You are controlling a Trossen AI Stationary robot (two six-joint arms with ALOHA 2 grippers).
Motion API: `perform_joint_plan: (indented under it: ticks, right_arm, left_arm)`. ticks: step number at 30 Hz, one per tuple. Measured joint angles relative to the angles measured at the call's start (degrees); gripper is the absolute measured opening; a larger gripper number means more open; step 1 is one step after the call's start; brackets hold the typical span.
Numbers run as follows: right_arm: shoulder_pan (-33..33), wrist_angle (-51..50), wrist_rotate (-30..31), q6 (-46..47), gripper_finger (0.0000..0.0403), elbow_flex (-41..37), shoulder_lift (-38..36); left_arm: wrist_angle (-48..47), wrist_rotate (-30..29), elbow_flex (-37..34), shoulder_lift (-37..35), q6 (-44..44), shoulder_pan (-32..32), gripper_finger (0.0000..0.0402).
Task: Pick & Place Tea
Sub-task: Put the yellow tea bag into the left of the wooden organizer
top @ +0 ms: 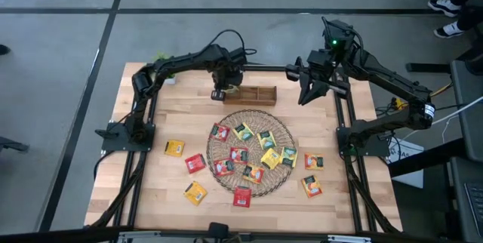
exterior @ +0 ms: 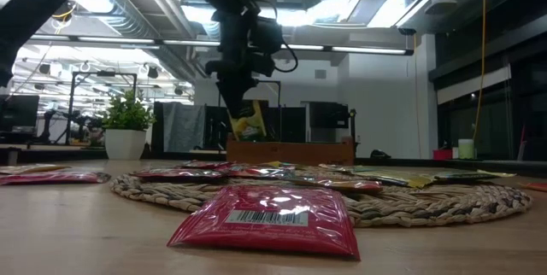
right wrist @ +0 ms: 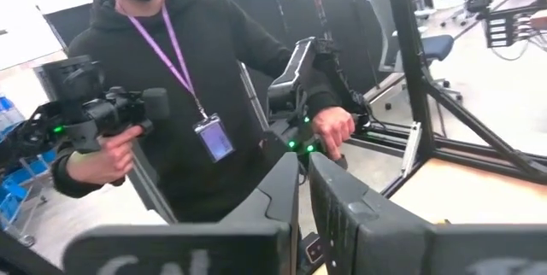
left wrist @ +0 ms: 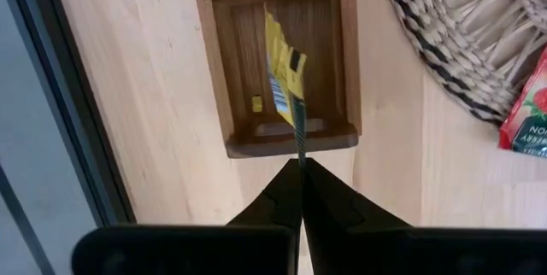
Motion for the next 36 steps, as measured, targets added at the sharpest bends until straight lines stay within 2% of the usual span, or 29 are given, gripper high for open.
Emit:
perform_joint_plan:
  ticks: [21, 30, 36]
  right_arm:
    - [0.0, 0.0, -0.1, -0.2, 0.0035, 0.0, 0.0]
    - [0.0, 0.0, 0.0, -0.2, 0.0035, 0.0, 0.0]
    - [0.0, 0.0, 0.0, -0.2, 0.0035, 0.0, 0.0]
  left_arm:
    - [1.9, -1.5, 0.0, 3.8, 2.9, 0.2, 0.0004]
    - [4.6, -7.1, 0.0, 3.6, 4.1, -0.2, 0.0028]
    - [4.6, -7.6, 0.0, 3.6, 4.4, -0.2, 0.0049]
